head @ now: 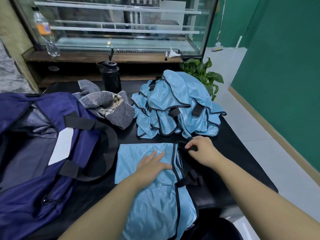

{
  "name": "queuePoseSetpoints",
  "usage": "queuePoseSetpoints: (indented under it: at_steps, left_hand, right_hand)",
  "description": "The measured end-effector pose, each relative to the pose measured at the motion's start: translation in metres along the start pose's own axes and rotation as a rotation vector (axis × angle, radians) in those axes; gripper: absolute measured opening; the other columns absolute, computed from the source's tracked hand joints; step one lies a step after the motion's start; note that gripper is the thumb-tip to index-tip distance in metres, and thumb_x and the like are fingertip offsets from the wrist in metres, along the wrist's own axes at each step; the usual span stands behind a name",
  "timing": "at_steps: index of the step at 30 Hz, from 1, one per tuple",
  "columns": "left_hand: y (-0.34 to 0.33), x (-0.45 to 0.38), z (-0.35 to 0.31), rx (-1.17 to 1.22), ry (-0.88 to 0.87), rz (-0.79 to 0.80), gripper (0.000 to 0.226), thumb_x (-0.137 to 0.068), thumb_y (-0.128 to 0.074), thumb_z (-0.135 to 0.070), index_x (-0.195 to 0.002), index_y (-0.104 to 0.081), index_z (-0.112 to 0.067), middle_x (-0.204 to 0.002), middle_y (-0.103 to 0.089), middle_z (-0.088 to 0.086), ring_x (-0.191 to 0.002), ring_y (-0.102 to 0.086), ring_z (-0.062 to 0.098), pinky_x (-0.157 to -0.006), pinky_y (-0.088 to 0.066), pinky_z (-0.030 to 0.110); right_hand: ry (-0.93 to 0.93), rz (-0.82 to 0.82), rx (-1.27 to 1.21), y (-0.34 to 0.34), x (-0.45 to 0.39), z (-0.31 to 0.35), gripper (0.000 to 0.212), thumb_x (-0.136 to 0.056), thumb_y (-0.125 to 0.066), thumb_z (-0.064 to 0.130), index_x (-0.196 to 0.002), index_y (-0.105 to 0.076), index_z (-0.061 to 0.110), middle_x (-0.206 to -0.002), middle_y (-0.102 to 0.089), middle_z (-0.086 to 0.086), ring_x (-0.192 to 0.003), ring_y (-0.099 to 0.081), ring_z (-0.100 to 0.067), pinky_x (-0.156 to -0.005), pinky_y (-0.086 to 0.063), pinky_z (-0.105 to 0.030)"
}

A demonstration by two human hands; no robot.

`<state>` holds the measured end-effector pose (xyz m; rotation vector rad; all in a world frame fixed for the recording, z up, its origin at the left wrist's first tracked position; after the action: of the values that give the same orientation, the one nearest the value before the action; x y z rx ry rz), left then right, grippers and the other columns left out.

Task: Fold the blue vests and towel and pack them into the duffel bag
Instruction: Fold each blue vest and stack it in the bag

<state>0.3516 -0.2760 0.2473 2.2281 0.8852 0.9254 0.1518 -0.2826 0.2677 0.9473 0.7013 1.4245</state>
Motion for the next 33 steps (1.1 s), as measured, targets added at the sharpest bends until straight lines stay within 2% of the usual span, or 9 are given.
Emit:
queuePoseSetpoints:
  at_steps: [2,4,6,11,16,20,26,30,33]
  left_hand:
    - [-0.005,-0.009,0.005,-0.278,-0.031,0.0,0.058,-0.1,-0.03,-0.003,-0.137,-0.042,-0.047,-0.16,0.006,-0.005,-0.146,0.016,0.021,-0.116,0.008,0.043]
    - [-0.009,-0.015,0.011,-0.388,-0.064,-0.017,0.067,-0.097,-0.034,0.002,-0.137,-0.037,-0.052,-0.161,0.008,-0.003,-0.146,0.017,0.022,-0.117,0.007,0.045]
    - [-0.009,-0.013,0.013,-0.282,-0.084,-0.011,0.052,-0.101,-0.033,-0.015,-0.128,-0.044,-0.059,-0.16,0.002,-0.008,-0.146,0.014,0.018,-0.118,0.009,0.043]
    - [-0.003,0.01,0.023,0.27,-0.187,-0.164,0.028,-0.092,-0.06,-0.025,-0.09,-0.058,-0.054,-0.148,-0.039,-0.01,-0.144,-0.011,0.004,-0.119,-0.007,0.031]
    - [-0.005,0.036,0.051,0.275,-0.188,-0.197,0.028,-0.083,-0.073,-0.027,-0.094,-0.059,-0.048,-0.131,-0.043,-0.025,-0.136,-0.021,-0.008,-0.112,-0.017,0.018]
    - [-0.004,0.051,0.066,0.144,-0.165,-0.236,0.028,-0.083,-0.072,-0.028,-0.095,-0.056,-0.048,-0.131,-0.039,-0.032,-0.132,-0.024,-0.012,-0.111,-0.018,0.016]
    - [0.005,0.058,0.071,-0.068,-0.208,-0.367,0.022,-0.085,-0.067,-0.03,-0.084,-0.053,-0.047,-0.093,-0.054,-0.022,-0.096,-0.049,0.0,-0.089,-0.042,0.027]
    - [0.009,0.058,0.07,-0.04,-0.213,-0.265,0.018,-0.085,-0.067,-0.035,-0.08,-0.055,-0.048,-0.089,-0.058,-0.015,-0.09,-0.053,0.001,-0.086,-0.046,0.029]
    - [0.02,0.055,0.063,0.074,-0.183,-0.265,0.008,-0.086,-0.064,-0.038,-0.078,-0.064,-0.041,-0.085,-0.062,-0.011,-0.079,-0.057,0.006,-0.08,-0.049,0.029]
  right_hand:
    - [0.001,-0.021,0.107,-0.005,0.007,0.009,0.026,-0.086,-0.058,0.018,-0.112,-0.059,0.021,-0.135,-0.04,0.0,-0.133,-0.026,-0.023,-0.107,-0.03,-0.035]
    - [0.098,-0.197,0.113,-0.005,0.019,0.026,0.024,-0.083,-0.056,0.017,-0.107,-0.054,0.019,-0.128,-0.041,0.001,-0.123,-0.03,-0.02,-0.101,-0.033,-0.034]
    - [0.249,-0.272,0.103,-0.008,0.032,0.041,0.017,-0.082,-0.056,0.019,-0.099,-0.055,0.018,-0.115,-0.047,0.004,-0.111,-0.036,-0.019,-0.093,-0.036,-0.034]
    - [0.505,0.012,0.252,-0.034,0.051,0.045,0.029,-0.084,-0.056,0.046,-0.098,-0.064,0.021,-0.099,-0.058,0.007,-0.102,-0.047,-0.017,-0.091,-0.04,-0.036]
    - [0.507,0.046,0.249,-0.039,0.062,0.032,0.031,-0.085,-0.061,0.028,-0.115,-0.059,0.021,-0.115,-0.057,0.007,-0.116,-0.044,-0.013,-0.1,-0.034,-0.027]
    - [0.471,-0.001,0.208,-0.035,0.067,0.034,0.023,-0.086,-0.06,0.021,-0.109,-0.062,0.019,-0.107,-0.06,0.006,-0.108,-0.049,-0.014,-0.095,-0.04,-0.029]
    - [0.474,-0.001,0.211,-0.031,0.071,0.04,0.018,-0.083,-0.062,0.024,-0.099,-0.068,0.022,-0.092,-0.061,0.012,-0.098,-0.05,-0.011,-0.092,-0.039,-0.026]
    - [0.408,0.082,0.264,-0.033,0.069,0.044,0.017,-0.086,-0.058,0.045,-0.085,-0.064,0.029,-0.087,-0.057,0.016,-0.094,-0.044,-0.004,-0.086,-0.028,-0.024]
    - [0.359,0.025,0.248,-0.028,0.059,0.055,0.029,-0.094,-0.05,0.043,-0.081,-0.064,0.022,-0.084,-0.062,0.01,-0.091,-0.046,-0.01,-0.084,-0.035,-0.028]
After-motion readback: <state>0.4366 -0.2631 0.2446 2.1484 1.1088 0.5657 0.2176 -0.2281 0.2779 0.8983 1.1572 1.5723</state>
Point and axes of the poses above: each hand's wrist, its own x-axis away from the middle knuckle, its own y-axis out of the back of the hand, z = x × y, the point moved 3 cm from there along -x, towards the middle knuckle
